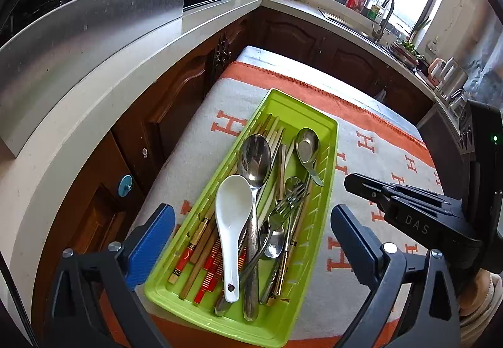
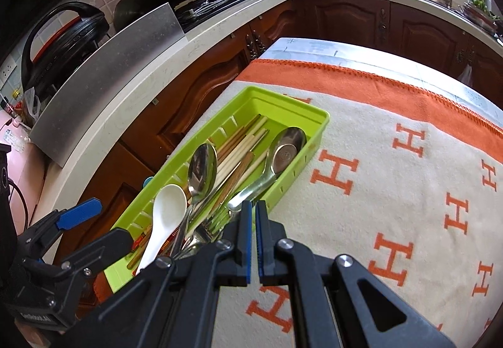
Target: Organize utensils
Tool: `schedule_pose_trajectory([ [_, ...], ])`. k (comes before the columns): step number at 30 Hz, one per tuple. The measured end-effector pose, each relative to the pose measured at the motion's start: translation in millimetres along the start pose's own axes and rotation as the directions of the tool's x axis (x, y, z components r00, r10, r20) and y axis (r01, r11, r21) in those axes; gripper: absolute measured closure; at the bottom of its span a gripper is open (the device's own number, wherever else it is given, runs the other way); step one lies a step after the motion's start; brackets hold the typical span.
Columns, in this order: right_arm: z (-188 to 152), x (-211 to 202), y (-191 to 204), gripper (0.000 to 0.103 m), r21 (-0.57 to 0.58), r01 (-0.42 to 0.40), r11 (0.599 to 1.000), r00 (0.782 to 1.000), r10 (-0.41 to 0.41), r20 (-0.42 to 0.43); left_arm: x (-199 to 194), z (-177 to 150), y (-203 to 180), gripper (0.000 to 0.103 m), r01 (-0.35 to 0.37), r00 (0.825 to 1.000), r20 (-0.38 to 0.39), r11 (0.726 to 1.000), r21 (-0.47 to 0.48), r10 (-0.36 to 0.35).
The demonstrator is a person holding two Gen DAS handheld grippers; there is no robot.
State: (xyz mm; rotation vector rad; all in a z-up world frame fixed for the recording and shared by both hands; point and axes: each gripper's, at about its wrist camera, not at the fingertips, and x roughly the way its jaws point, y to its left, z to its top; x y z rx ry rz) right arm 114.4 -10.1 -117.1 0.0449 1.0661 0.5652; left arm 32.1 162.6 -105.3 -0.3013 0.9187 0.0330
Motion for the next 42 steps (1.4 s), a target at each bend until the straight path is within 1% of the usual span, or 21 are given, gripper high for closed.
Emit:
schedule_pose_trajectory([
  [4,-6,-4,-5,0.101,0.021,-0.001,1.0,1.0,0.001,0.0,0,0,-2,0.001,-0.004,1.0,-0.005,1.0,0.006,0.004],
  [8,-14,-7,-11,0.101,0.039,0.006,0.999,1.0,-0.006,-0.002,0,-1,-5,0.001,0.012,1.0,-0.019,1.0,0.013,-0.011],
  [14,-27,-13,-21,0.101,0.066,0.023,0.998,1.0,-0.023,-0.003,4,-6,-14,0.001,0.029,0.998,-0.063,0.999,0.037,-0.026],
  [16,-31,-16,-24,0.101,0.077,0.024,0.997,1.0,-0.024,-0.005,7,-9,-18,0.001,0.037,0.995,-0.093,0.998,0.051,-0.033],
  [18,-36,-18,-27,0.101,0.085,0.028,0.996,1.0,-0.027,-0.005,8,-12,-22,0.001,0.041,0.994,-0.106,0.997,0.062,-0.034],
  [28,-57,-33,-41,0.1,0.136,0.036,0.99,0.999,-0.037,-0.001,1,-25,-46,0.001,0.04,0.992,-0.122,0.992,0.12,-0.026],
  [37,-67,-78,-53,0.1,0.168,0.048,0.985,0.997,-0.057,0.055,-12,-28,-84,0.001,0.071,0.993,-0.109,0.977,0.199,-0.05],
  [40,-68,-96,-60,0.096,0.186,0.073,0.98,0.994,-0.087,0.069,-17,-26,-99,0.001,0.085,0.993,-0.098,0.971,0.224,-0.064],
  [42,-69,-107,-64,0.088,0.2,0.093,0.975,0.991,-0.111,0.079,-21,-22,-109,0.001,0.089,0.994,-0.085,0.967,0.238,-0.071],
])
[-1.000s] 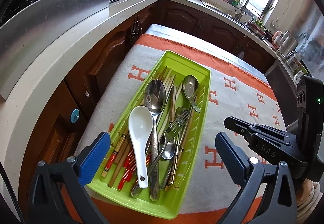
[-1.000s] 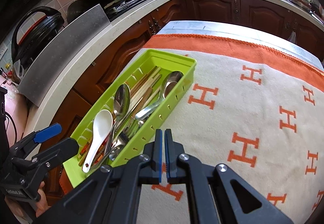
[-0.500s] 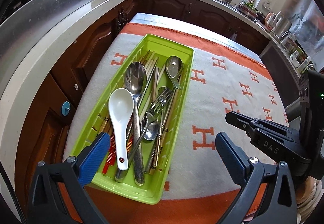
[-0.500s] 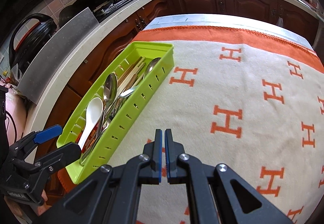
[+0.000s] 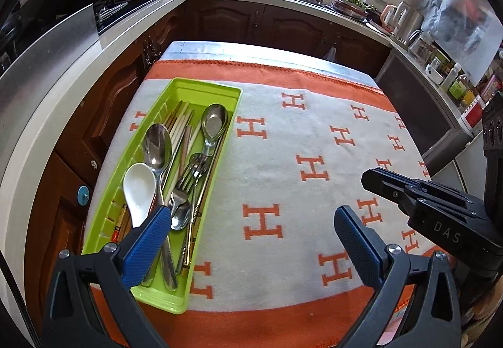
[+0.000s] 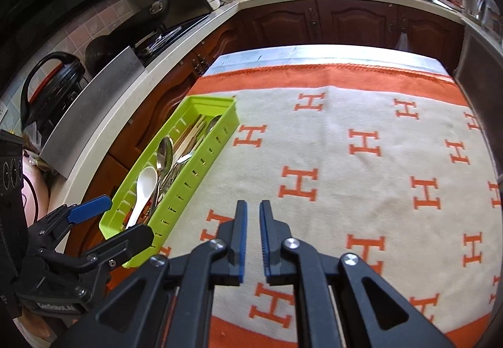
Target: Organize utensils
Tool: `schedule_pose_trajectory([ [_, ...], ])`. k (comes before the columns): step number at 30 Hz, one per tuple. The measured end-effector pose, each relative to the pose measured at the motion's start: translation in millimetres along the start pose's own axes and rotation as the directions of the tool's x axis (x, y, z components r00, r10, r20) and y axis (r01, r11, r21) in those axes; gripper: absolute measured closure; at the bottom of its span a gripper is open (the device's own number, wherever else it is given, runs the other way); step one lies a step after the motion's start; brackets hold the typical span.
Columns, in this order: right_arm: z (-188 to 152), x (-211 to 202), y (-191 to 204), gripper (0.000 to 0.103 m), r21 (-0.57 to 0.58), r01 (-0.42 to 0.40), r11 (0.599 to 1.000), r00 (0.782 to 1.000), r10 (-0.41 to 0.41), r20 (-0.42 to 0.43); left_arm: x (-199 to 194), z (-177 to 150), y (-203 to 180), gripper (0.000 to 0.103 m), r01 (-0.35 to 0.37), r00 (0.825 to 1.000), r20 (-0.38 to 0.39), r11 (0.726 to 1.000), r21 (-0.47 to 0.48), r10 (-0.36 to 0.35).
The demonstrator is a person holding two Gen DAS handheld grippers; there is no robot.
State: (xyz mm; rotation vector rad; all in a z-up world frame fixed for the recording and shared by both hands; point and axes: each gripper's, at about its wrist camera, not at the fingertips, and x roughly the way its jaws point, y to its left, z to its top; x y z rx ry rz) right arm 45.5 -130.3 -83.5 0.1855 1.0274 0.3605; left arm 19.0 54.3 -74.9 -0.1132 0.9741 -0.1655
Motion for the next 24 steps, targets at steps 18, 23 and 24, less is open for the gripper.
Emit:
schedule_pose_trajectory([
  [18,17,-100,-21,0.065,0.045,0.116,0.992,0.974,-0.123,0.191,-54,55,-67,0.001,-0.087,0.982,0.173,0.995,0.045,0.078],
  [23,13,-108,-22,0.063,0.05,0.14,0.989,0.965,-0.148,0.218,-61,50,-82,0.001,-0.106,0.977,0.192,0.992,0.063,0.092],
  [24,12,-109,-23,0.063,0.054,0.144,0.988,0.964,-0.152,0.22,-61,49,-84,0.001,-0.11,0.976,0.196,0.992,0.065,0.096],
])
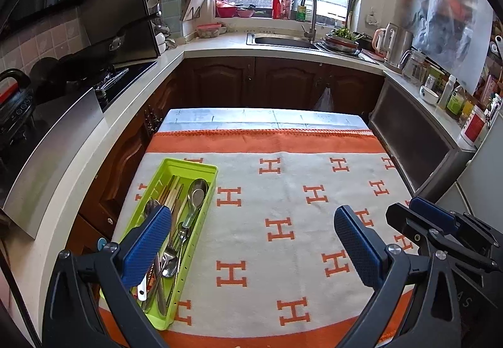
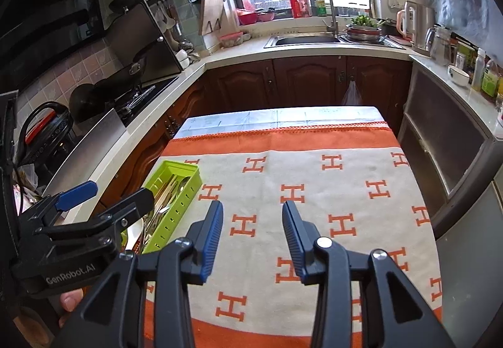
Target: Organize utensils
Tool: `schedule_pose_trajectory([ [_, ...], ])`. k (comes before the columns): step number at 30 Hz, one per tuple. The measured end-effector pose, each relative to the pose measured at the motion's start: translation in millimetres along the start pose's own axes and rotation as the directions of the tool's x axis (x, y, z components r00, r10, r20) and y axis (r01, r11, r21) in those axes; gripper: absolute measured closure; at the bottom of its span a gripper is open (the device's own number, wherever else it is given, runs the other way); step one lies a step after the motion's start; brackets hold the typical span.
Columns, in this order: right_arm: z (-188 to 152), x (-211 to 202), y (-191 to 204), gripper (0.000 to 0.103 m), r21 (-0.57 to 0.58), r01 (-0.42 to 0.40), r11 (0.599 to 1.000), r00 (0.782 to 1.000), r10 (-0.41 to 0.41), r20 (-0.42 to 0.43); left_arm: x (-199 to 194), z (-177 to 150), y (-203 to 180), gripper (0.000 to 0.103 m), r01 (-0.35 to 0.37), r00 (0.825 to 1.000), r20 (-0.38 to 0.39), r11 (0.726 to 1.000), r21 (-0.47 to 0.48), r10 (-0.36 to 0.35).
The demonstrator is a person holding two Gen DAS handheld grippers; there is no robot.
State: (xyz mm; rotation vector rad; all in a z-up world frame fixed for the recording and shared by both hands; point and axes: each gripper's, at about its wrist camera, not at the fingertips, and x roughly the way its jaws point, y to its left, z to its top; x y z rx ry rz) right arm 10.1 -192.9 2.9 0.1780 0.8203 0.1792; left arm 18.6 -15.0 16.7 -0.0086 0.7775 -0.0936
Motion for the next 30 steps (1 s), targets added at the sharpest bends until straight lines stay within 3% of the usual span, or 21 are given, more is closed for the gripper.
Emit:
schedule_pose_trajectory([
  [30,-8,-9,-11,0.063,0.044,0.023,0.999,1.0,-0.023,-0.013,-7,-6,-9,0.001,-0.044,0.999,-0.002,0.999,-0.01,0.044],
])
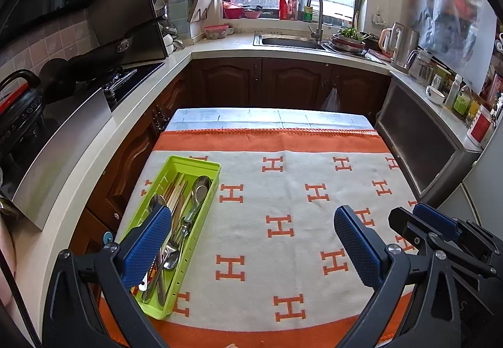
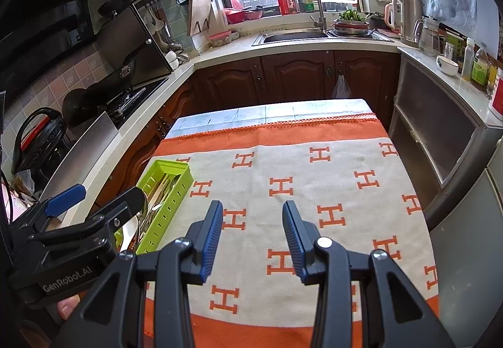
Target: Organize utensils
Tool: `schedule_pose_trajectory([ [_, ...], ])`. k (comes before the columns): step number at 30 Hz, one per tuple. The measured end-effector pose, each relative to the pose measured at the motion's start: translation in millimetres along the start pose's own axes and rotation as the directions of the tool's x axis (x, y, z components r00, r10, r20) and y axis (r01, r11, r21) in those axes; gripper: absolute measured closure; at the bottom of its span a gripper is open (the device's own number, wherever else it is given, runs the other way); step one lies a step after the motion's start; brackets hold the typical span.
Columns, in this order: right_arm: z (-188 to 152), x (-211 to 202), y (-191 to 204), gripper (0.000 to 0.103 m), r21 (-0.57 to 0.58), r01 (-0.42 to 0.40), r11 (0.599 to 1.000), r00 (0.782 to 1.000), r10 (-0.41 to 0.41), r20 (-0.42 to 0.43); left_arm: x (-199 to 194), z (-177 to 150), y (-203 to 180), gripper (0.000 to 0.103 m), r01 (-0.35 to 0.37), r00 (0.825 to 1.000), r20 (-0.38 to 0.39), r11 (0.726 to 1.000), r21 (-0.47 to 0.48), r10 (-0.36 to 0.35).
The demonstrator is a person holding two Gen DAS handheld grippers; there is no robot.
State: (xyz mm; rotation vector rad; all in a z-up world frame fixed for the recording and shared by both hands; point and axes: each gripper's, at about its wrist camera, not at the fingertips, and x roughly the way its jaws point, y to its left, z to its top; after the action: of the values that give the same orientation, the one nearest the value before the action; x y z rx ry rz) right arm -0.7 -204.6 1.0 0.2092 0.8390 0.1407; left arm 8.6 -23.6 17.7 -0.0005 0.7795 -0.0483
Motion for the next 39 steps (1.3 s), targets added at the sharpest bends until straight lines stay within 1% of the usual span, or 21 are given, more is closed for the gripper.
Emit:
schedule_pose_trajectory([
  [11,0.7,-1.1,0.5,0.063,-0.003,0.0,1.0,1.0,0.0,0.001,1.8,-2.3,1.2,0.001,-0.023,1.0,-0.021,1.0,0.0,0.023],
  [39,2.7,-2.6,5.1,0.063,-0.003,-0.005,1.0,1.0,0.005,0.0,4.8,-10.1,0.0,0.001,-0.031,0.999,-0.041,1.0,0.006,0.031],
])
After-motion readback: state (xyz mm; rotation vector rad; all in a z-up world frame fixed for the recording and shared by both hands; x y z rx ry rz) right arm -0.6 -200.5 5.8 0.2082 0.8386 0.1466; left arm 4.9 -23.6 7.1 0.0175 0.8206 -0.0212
